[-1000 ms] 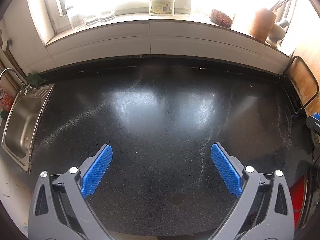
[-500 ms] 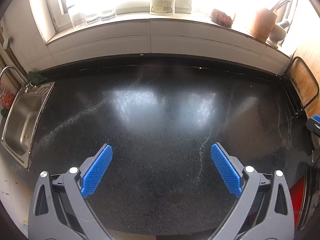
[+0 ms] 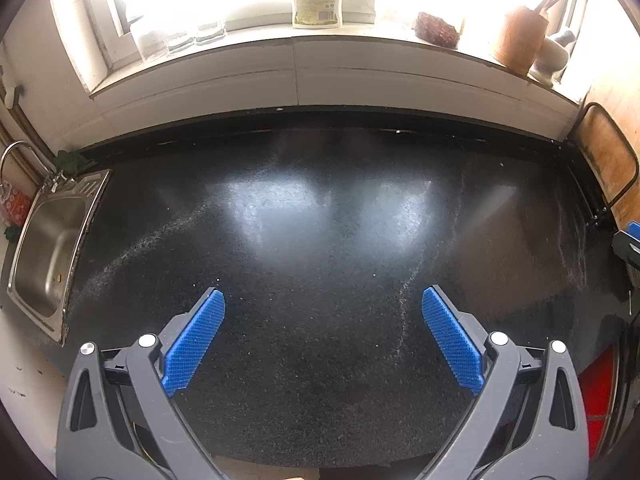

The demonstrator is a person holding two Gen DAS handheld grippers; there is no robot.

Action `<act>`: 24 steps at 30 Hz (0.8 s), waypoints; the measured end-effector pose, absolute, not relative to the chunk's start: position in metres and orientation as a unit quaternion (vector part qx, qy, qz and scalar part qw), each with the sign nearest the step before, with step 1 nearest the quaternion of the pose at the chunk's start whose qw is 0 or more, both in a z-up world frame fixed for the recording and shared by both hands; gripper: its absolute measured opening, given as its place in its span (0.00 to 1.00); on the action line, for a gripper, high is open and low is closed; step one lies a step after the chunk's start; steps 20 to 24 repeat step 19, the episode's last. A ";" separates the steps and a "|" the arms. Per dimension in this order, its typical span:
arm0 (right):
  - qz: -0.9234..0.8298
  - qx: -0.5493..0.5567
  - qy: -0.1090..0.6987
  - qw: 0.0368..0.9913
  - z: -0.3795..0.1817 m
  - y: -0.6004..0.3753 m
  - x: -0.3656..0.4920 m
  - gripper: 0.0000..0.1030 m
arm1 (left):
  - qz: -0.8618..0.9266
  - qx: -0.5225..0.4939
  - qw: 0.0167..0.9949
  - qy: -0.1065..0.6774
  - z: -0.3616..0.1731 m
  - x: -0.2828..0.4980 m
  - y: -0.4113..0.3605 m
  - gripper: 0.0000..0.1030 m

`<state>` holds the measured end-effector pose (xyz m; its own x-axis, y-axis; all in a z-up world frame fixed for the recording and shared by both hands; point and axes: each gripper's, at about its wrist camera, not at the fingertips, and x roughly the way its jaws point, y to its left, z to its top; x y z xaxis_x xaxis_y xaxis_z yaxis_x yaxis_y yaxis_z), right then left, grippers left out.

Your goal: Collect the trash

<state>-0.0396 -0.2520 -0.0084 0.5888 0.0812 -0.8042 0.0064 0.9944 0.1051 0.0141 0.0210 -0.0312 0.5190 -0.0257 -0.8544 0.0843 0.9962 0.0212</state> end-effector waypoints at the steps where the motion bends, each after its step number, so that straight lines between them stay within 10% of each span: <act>1: 0.021 0.049 0.453 0.890 -0.009 -0.252 -0.039 0.88 | -0.031 0.030 0.870 0.490 -0.032 0.015 0.020 0.94; 24: 0.018 0.051 0.459 0.887 -0.038 -0.272 -0.027 0.91 | -0.018 0.037 0.870 0.492 -0.054 0.028 0.020 0.94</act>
